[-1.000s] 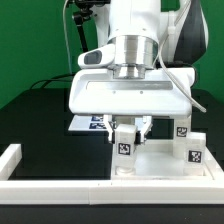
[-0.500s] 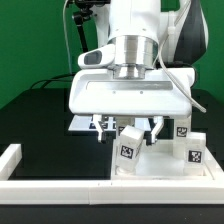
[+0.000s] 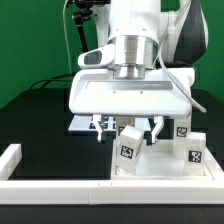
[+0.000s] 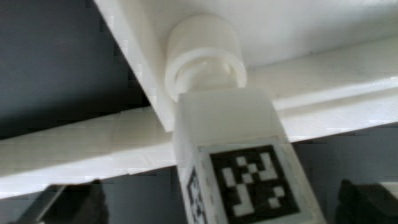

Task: Assemble square table

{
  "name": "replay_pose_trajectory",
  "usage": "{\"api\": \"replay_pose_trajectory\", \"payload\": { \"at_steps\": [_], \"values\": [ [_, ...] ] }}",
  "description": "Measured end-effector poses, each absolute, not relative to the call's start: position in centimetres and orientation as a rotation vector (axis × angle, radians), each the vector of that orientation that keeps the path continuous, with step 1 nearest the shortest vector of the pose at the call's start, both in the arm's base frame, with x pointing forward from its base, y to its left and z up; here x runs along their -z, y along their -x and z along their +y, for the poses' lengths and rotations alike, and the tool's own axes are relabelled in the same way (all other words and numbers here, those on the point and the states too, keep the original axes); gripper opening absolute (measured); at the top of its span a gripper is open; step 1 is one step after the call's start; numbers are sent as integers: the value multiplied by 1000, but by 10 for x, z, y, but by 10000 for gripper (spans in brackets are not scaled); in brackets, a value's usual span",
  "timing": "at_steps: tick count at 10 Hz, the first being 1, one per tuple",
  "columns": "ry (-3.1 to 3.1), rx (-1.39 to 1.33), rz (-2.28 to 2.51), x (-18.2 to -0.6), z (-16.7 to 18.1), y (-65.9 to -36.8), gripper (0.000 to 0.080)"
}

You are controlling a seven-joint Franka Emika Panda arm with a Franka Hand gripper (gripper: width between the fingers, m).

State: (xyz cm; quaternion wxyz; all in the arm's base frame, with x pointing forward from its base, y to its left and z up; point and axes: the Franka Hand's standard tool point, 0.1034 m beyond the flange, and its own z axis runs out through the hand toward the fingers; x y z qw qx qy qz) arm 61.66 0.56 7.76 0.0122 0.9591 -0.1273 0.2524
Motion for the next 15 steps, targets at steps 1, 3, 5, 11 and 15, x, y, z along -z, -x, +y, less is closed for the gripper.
{"api": "replay_pose_trajectory", "payload": {
  "at_steps": [1, 3, 5, 11, 15],
  "values": [
    [-3001, -758, -401, -77, 6, -616, 649],
    [-3073, -592, -427, -87, 11, -623, 649],
    [-3120, -462, -456, -91, 10, -631, 649],
    [-3201, 162, -517, -76, 2, -628, 649],
    [-3148, 175, -746, -76, 2, -628, 442]
  ]
}}
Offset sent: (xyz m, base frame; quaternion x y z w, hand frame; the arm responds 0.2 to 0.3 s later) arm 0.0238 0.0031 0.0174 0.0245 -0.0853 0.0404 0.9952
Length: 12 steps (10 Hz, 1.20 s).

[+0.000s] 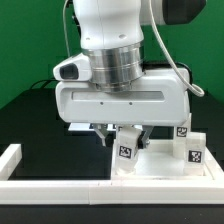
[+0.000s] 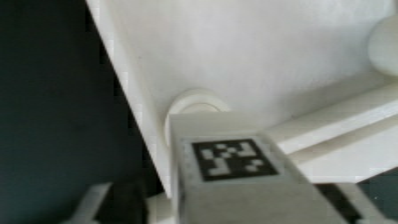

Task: Assemble square table

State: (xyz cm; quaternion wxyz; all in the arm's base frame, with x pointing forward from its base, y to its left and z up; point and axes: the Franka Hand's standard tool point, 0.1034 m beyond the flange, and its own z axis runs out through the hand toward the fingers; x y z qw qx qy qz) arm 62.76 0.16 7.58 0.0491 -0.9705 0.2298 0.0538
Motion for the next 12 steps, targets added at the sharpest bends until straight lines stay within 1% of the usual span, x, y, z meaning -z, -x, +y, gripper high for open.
{"api": "replay_pose_trajectory", "payload": {
  "at_steps": [1, 4, 8, 12],
  "values": [
    [2938, -169, 788, -76, 2, -628, 287],
    [2836, -177, 1140, -75, 2, -628, 288],
    [2452, -88, 1834, -74, 1, -631, 288],
    [2132, -16, 2191, -74, 4, -630, 289]
  ]
}}
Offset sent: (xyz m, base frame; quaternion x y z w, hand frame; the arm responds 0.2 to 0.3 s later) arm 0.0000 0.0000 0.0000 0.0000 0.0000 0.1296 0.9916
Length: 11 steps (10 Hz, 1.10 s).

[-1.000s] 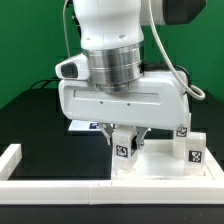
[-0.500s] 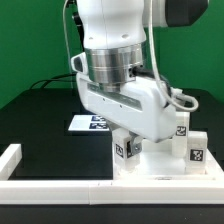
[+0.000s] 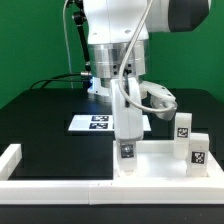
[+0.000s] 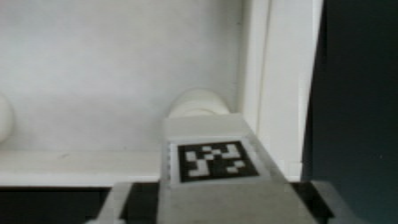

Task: Assemble square table

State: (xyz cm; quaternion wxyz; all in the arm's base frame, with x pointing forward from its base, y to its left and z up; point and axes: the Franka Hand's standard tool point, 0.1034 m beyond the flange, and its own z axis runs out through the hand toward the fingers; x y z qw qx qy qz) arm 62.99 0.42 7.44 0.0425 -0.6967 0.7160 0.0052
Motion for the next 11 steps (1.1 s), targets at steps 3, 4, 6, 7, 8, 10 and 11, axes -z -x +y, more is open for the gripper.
{"api": "replay_pose_trajectory", "payload": {
  "at_steps": [3, 4, 6, 7, 8, 10, 11],
  "values": [
    [2173, -5, 2154, -74, 5, -629, 346],
    [2191, -4, 2137, -74, 5, -629, 530],
    [2628, -19, 1673, -77, 10, -631, 612],
    [2703, -14, 1548, -77, 9, -631, 642],
    [2777, -13, 1409, -77, 8, -631, 647],
    [2879, -8, 1187, -77, 7, -631, 649],
    [2958, 26, 972, -78, 5, -633, 649]
  ]
}}
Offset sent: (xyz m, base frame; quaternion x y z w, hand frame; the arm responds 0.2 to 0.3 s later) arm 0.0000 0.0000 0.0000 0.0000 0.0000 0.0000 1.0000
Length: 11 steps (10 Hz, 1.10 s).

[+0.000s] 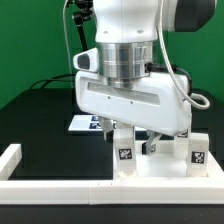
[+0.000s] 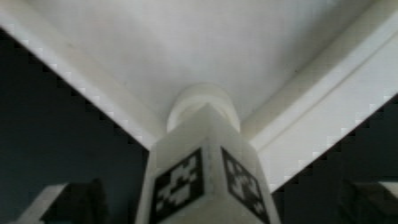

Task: Assemble square table

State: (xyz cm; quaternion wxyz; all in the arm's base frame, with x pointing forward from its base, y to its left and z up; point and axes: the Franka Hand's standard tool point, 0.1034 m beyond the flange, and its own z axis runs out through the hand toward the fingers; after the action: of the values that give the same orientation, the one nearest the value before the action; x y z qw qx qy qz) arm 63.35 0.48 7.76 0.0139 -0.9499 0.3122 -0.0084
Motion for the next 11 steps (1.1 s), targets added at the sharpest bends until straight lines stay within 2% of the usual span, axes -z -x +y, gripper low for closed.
{"api": "replay_pose_trajectory", "payload": {
  "at_steps": [2, 4, 6, 7, 8, 11],
  "values": [
    [3083, 111, 523, -77, 1, -638, 649],
    [3075, 105, 564, -76, 1, -637, 649],
    [3063, 104, 622, -75, 1, -637, 379],
    [3038, 103, 722, -75, 1, -637, 379],
    [3003, 101, 851, -75, 0, -636, 287],
    [2897, 95, 1152, -75, -2, -635, 287]
  ]
}}
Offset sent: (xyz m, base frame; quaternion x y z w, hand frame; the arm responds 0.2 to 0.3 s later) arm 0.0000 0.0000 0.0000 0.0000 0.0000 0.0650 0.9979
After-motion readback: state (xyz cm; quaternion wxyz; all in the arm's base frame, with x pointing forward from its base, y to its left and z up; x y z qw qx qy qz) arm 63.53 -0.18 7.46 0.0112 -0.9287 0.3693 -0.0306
